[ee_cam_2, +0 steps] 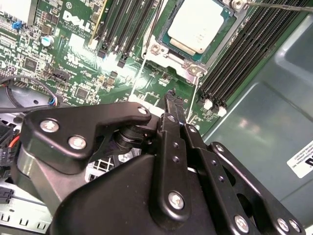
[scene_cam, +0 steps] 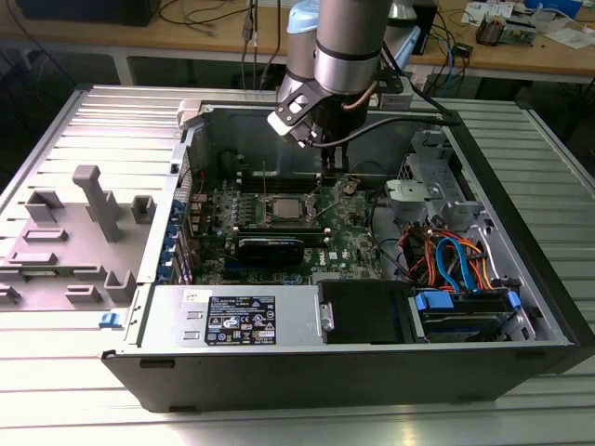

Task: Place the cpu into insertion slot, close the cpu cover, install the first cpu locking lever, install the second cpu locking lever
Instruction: 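Close the cpu cover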

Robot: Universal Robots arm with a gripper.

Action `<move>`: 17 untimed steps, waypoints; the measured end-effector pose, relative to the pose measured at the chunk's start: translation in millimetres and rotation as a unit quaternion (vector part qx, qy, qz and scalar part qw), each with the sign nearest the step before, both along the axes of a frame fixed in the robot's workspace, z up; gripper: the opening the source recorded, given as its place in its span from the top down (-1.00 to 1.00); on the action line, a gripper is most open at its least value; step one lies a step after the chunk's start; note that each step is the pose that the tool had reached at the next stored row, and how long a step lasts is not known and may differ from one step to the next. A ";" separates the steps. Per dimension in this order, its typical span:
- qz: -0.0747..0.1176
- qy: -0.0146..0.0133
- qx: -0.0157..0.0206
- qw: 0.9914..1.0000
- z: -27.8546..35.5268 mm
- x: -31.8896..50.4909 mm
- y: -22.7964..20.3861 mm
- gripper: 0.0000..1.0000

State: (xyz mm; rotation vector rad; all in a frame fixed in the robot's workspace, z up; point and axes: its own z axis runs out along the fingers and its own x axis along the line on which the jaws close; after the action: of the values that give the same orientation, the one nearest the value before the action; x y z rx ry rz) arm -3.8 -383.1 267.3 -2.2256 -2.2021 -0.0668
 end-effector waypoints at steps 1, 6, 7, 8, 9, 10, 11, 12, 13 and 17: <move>0.000 0.000 0.000 1.000 0.0 1.0 0.0 0.79; 0.000 0.000 0.000 1.000 0.0 4.4 0.0 0.79; 0.000 0.000 0.000 1.000 0.0 4.4 0.0 0.79; 0.000 0.000 -0.001 1.000 0.0 4.7 0.0 0.79; 0.000 0.000 -0.002 1.000 0.0 4.9 0.0 0.79; 0.000 0.000 -0.002 1.000 0.0 4.9 0.0 0.79; 0.000 0.000 -0.002 1.000 0.0 4.9 0.0 0.79; 0.000 0.000 -0.002 1.000 0.0 5.4 0.0 0.79; 0.000 0.000 -0.002 1.000 0.0 5.7 0.0 0.79; 0.000 0.000 -0.002 1.000 -0.1 6.4 0.0 0.79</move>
State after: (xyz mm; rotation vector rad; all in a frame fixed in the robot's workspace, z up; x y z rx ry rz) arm 2.6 -383.1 267.1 -2.2279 -2.2046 -0.0619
